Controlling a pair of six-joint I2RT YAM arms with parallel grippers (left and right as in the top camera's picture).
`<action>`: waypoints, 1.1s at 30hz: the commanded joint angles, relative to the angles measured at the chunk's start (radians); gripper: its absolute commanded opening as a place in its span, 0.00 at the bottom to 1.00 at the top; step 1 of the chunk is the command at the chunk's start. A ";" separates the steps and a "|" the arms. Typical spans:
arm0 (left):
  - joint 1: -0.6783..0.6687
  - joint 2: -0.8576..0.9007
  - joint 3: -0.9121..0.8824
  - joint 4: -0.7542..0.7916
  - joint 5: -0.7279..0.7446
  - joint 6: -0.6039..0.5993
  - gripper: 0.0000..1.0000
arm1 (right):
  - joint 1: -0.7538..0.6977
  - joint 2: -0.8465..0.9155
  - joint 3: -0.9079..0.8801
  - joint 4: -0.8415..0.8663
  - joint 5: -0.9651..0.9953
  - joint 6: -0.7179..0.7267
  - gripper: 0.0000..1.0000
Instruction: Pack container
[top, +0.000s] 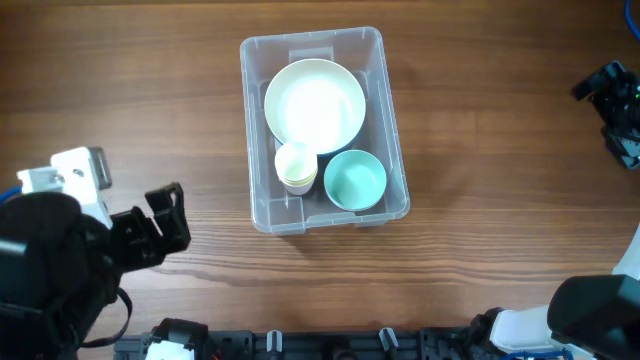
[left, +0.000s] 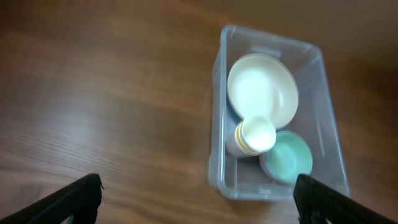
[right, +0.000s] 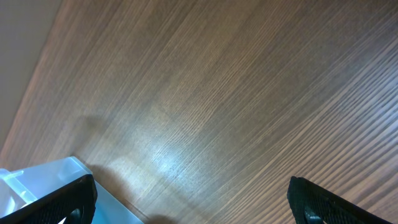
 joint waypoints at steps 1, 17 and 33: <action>0.003 -0.038 -0.022 0.092 -0.023 0.090 1.00 | -0.001 0.011 -0.001 0.003 -0.004 0.003 1.00; 0.095 -0.546 -1.048 0.743 0.303 0.092 1.00 | -0.001 0.011 -0.001 0.003 -0.004 0.003 1.00; 0.082 -0.875 -1.498 0.866 0.298 0.092 1.00 | -0.001 0.011 -0.001 0.003 -0.004 0.003 1.00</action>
